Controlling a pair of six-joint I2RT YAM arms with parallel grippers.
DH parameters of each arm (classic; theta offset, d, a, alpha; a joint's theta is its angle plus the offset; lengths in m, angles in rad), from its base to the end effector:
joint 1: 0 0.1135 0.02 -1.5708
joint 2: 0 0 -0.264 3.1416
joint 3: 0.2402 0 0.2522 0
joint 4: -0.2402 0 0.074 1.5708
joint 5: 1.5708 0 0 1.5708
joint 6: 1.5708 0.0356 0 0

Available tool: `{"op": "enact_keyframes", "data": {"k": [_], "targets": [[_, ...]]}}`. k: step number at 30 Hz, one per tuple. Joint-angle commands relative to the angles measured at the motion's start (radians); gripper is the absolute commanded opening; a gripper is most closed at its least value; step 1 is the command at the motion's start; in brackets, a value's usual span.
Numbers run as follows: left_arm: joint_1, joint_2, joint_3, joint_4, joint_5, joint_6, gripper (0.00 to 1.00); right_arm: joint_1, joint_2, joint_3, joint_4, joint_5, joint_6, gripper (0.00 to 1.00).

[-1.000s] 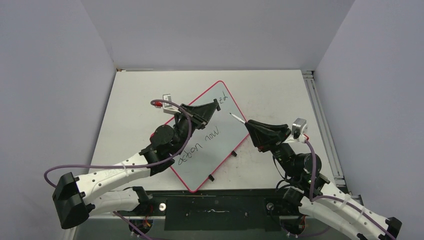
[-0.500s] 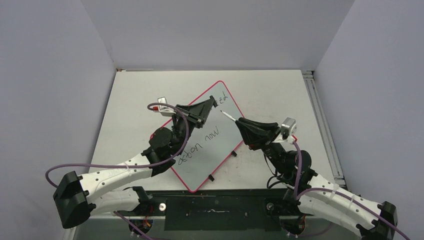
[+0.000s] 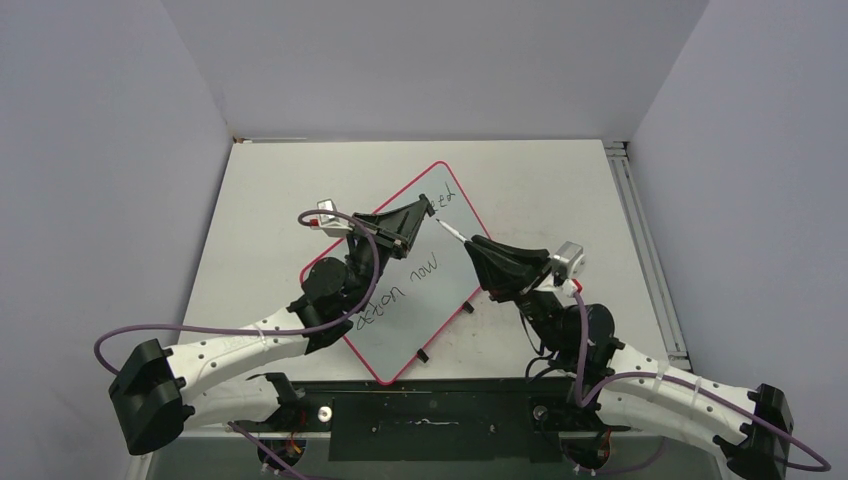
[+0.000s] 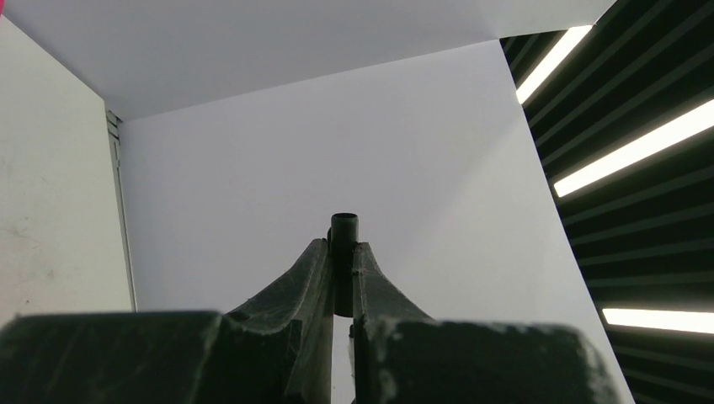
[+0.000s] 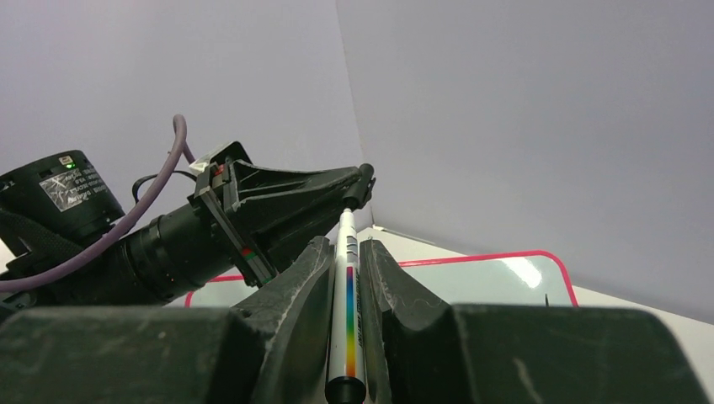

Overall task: Write a sentence on the whiteboard
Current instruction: Close the whiteboard marker at the center of the board.

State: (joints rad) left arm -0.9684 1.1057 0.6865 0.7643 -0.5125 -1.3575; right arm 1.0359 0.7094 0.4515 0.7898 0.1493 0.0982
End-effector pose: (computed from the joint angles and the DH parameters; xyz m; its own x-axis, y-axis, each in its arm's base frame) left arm 0.1552 -0.1949 0.3401 -0.4057 -0.9132 -0.0371 0.2840 -0.0874 -0.9548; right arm 0.0892 0.1401 0.3364 0.1803 0.4945 -0.8503 -0.8070 0.5686 0.1596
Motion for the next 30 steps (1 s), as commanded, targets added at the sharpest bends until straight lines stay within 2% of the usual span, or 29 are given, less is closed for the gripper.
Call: {"op": "enact_keyframes", "data": {"k": [1, 30], "targets": [[0.005, -0.005, -0.01, 0.073, 0.0, -0.021, 0.0, 0.01, 0.001, 0.007, 0.1, 0.036, -0.03, 0.05], [0.008, 0.025, 0.007, 0.09, 0.02, -0.032, 0.0, 0.012, 0.038, 0.019, 0.097, 0.036, -0.035, 0.05]]}}
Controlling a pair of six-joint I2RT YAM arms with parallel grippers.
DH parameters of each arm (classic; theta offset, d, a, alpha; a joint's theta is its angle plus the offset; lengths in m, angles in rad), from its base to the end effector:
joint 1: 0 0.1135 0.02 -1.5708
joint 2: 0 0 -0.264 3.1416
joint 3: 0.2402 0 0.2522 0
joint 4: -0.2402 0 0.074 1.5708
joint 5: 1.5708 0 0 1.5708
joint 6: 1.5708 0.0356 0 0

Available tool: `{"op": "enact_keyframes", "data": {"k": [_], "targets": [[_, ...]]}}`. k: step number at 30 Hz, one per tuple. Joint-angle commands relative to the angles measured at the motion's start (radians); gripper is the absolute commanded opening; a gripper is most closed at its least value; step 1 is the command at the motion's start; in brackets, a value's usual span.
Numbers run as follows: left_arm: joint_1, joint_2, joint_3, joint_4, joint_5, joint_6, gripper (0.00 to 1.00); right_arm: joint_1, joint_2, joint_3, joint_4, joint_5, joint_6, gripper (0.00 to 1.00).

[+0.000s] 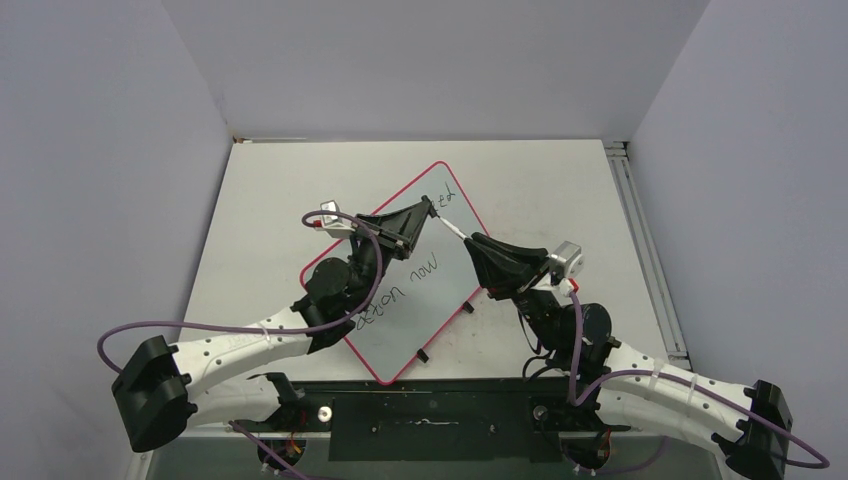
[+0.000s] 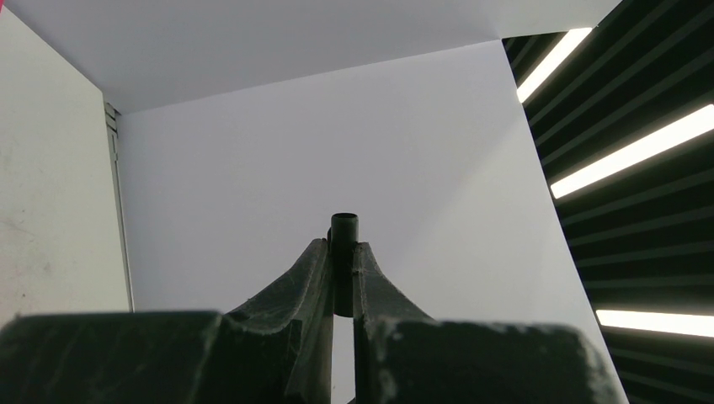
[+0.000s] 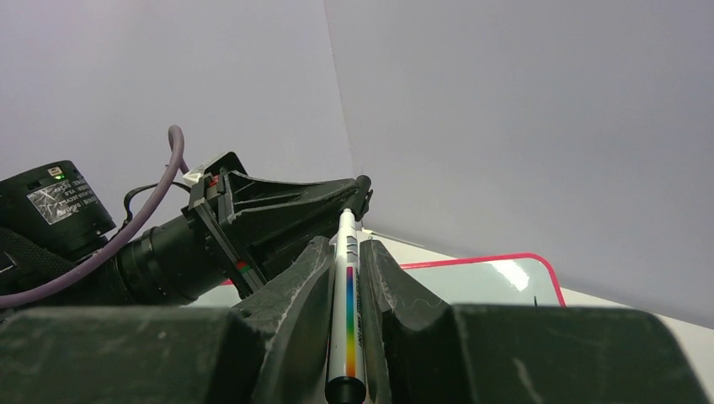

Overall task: Write a sentence on the whiteboard
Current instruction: Close the whiteboard marker at the center of the board.

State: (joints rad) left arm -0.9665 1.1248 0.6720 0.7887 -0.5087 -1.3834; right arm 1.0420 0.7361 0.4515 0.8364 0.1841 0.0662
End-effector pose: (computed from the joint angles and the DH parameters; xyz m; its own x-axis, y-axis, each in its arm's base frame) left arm 0.1574 -0.1974 0.3331 -0.4145 -0.9098 -0.0182 0.2692 -0.1035 -0.9575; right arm 0.0910 0.1427 0.3367 0.2129 0.4933 -0.8434 -0.7860 0.5992 0.1521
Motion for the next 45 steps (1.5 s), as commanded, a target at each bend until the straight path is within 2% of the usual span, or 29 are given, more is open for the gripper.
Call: {"op": "enact_keyframes", "data": {"k": [1, 35, 39, 45], "targets": [[0.006, 0.007, 0.022, 0.066, 0.016, -0.006, 0.0, 0.006, 0.013, 0.019, 0.05, 0.001, -0.003, 0.05], [0.015, 0.013, 0.013, 0.091, 0.03, -0.017, 0.0, 0.007, 0.03, 0.018, 0.06, 0.005, -0.002, 0.05], [0.027, -0.026, -0.007, 0.057, 0.034, 0.02, 0.0, 0.009, -0.036, 0.023, -0.035, 0.047, 0.011, 0.05], [0.076, -0.122, -0.026, -0.02, 0.095, -0.002, 0.0, 0.008, -0.169, 0.072, -0.359, 0.106, 0.073, 0.05]]}}
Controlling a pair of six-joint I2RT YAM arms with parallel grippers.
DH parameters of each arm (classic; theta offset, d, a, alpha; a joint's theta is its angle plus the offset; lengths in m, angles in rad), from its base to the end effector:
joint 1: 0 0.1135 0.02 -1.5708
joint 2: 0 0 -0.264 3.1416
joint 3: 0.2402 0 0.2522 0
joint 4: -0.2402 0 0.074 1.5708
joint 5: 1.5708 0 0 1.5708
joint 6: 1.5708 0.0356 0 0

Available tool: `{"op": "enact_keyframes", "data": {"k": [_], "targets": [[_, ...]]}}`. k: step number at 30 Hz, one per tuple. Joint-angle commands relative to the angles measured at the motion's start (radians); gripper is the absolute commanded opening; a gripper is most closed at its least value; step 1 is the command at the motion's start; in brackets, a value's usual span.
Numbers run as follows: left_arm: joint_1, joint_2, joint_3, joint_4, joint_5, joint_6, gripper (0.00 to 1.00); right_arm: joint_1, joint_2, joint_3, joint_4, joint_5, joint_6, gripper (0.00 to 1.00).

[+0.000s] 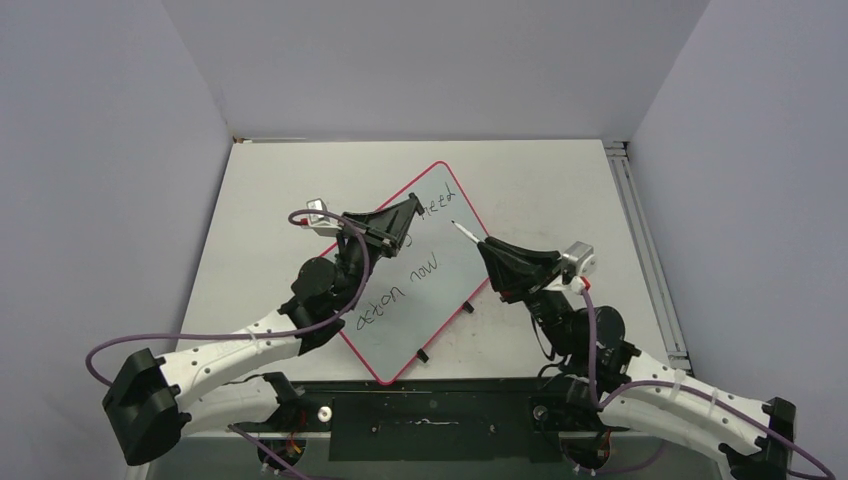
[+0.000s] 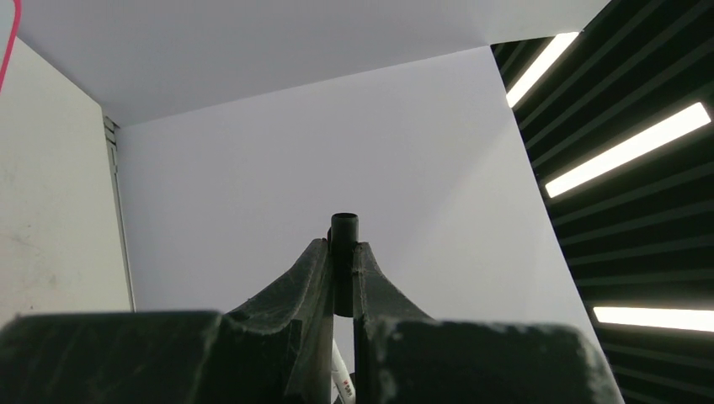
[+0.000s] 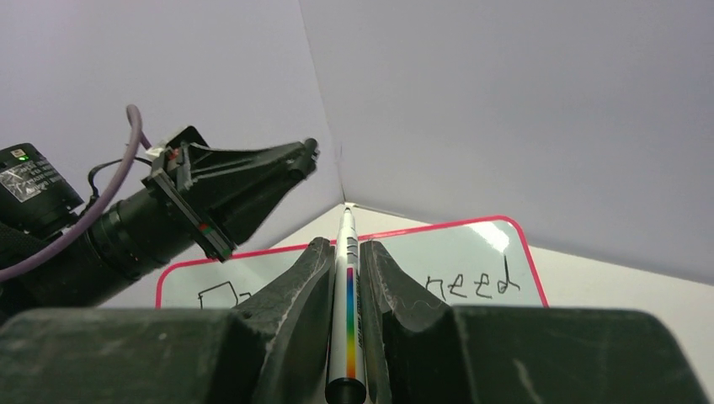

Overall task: Write a sentence on the whiteboard
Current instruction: Close the whiteboard marker at the center of the board.

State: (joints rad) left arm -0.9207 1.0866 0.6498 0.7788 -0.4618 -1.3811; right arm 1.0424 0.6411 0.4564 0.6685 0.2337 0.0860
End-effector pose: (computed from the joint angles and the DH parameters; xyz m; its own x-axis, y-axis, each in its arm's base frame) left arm 0.1604 -0.1848 0.3334 -0.4121 -0.9106 -0.0309 0.2858 -0.0970 -0.9534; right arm 0.0860 0.1309 0.3359 0.1703 0.4576 -0.8727 -0.7542 0.6305 0.1834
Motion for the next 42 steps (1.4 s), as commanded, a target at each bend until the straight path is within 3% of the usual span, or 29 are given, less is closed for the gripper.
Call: {"op": "enact_keyframes", "data": {"k": [1, 10, 19, 25, 30, 35, 39, 42], "targets": [[0.038, -0.103, -0.003, -0.024, 0.059, -0.011, 0.0, 0.008, -0.09, 0.084, -0.251, 0.071, 0.067, 0.05], [0.117, -0.254, 0.045, -0.256, 0.23, -0.028, 0.0, 0.008, -0.076, 0.308, -0.715, 0.153, 0.143, 0.05], [0.134, -0.269, 0.111, -0.396, 0.388, 0.057, 0.0, 0.007, -0.015, 0.426, -0.88, 0.162, 0.14, 0.05], [0.195, -0.208, 0.154, -0.508, 0.706, 0.187, 0.0, 0.003, 0.009, 0.476, -0.974, 0.183, 0.157, 0.05], [0.212, -0.186, 0.198, -0.679, 0.898, 0.426, 0.0, -0.005, 0.051, 0.528, -1.051, 0.168, 0.163, 0.05], [0.21, -0.219, 0.229, -0.873, 1.03, 0.807, 0.0, -0.047, 0.101, 0.588, -1.103, 0.077, 0.169, 0.05], [0.195, -0.267, 0.222, -1.028, 1.099, 1.074, 0.0, -0.142, 0.152, 0.625, -1.126, -0.116, 0.173, 0.05], [0.186, -0.315, 0.17, -1.054, 1.102, 1.177, 0.0, -0.229, 0.196, 0.665, -1.152, -0.297, 0.169, 0.05]]}}
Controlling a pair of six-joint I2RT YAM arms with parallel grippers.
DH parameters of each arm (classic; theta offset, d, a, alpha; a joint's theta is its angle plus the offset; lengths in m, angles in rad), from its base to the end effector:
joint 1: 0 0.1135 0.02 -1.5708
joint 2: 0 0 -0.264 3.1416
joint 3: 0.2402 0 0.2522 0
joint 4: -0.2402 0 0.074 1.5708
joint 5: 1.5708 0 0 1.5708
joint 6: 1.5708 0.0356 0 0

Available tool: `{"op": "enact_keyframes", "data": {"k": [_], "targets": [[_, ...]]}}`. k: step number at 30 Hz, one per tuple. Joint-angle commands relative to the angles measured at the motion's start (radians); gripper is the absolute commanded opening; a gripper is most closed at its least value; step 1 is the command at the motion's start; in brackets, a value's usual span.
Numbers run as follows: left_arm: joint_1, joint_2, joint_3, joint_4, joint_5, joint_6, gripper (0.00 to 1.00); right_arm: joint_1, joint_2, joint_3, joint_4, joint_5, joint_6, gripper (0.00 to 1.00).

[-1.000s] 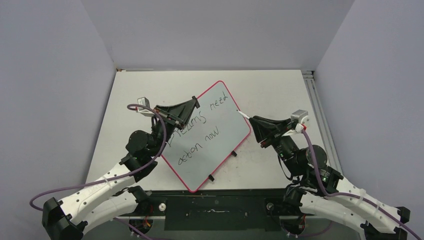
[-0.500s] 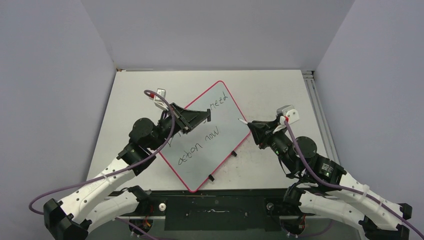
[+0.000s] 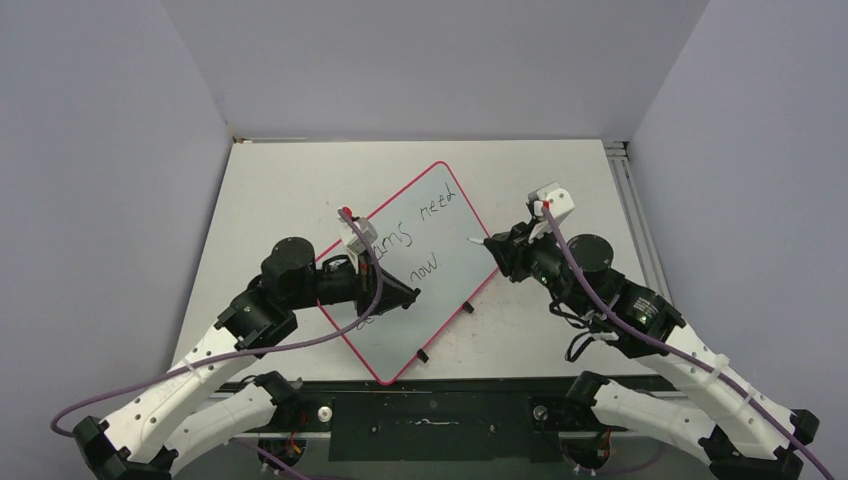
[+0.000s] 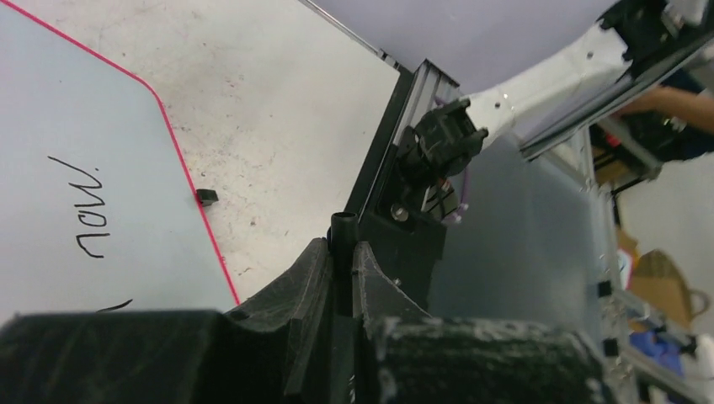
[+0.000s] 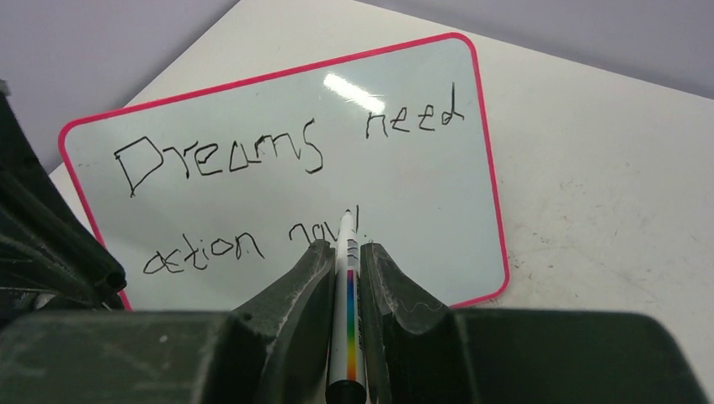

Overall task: Write a sentence on the whiteboard
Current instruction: Close the whiteboard marker at the center of the board.

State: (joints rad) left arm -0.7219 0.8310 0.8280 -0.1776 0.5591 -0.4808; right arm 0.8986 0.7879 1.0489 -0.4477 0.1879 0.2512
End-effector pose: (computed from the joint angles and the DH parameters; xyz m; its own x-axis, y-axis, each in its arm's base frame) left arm 0.1299 -0.1395 0.3490 -0.5597 -0.0296 -0.8281 0.7816 0.3133 -0.5394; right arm 0.1061 0.1227 0.4016 -0.2746 0.0471 -0.9604 -0.6051 0.7678 0.2107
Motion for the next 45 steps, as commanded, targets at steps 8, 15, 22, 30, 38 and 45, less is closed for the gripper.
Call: {"op": "enact_keyframes", "data": {"k": [8, 15, 22, 30, 38, 45], "targets": [[-0.093, -0.087, -0.1, -0.098, 0.04, 0.406, 0.0, -0.356, 0.137, 0.069, -0.056, -0.932, 0.023, 0.05], [-0.193, -0.068, -0.138, -0.055, 0.018, 0.393, 0.0, -0.368, 0.09, -0.058, 0.043, -1.16, 0.162, 0.05], [-0.208, -0.023, -0.133, -0.053, 0.042, 0.404, 0.0, -0.354, 0.06, -0.131, 0.071, -1.183, 0.193, 0.05], [-0.208, -0.021, -0.134, -0.041, 0.029, 0.395, 0.0, -0.332, 0.055, -0.198, 0.139, -1.186, 0.23, 0.05], [-0.208, -0.013, -0.134, -0.033, 0.029, 0.386, 0.0, -0.311, 0.057, -0.221, 0.171, -1.176, 0.244, 0.05], [-0.208, -0.017, -0.133, -0.032, 0.027, 0.38, 0.0, -0.285, 0.059, -0.23, 0.186, -1.168, 0.25, 0.05]]}}
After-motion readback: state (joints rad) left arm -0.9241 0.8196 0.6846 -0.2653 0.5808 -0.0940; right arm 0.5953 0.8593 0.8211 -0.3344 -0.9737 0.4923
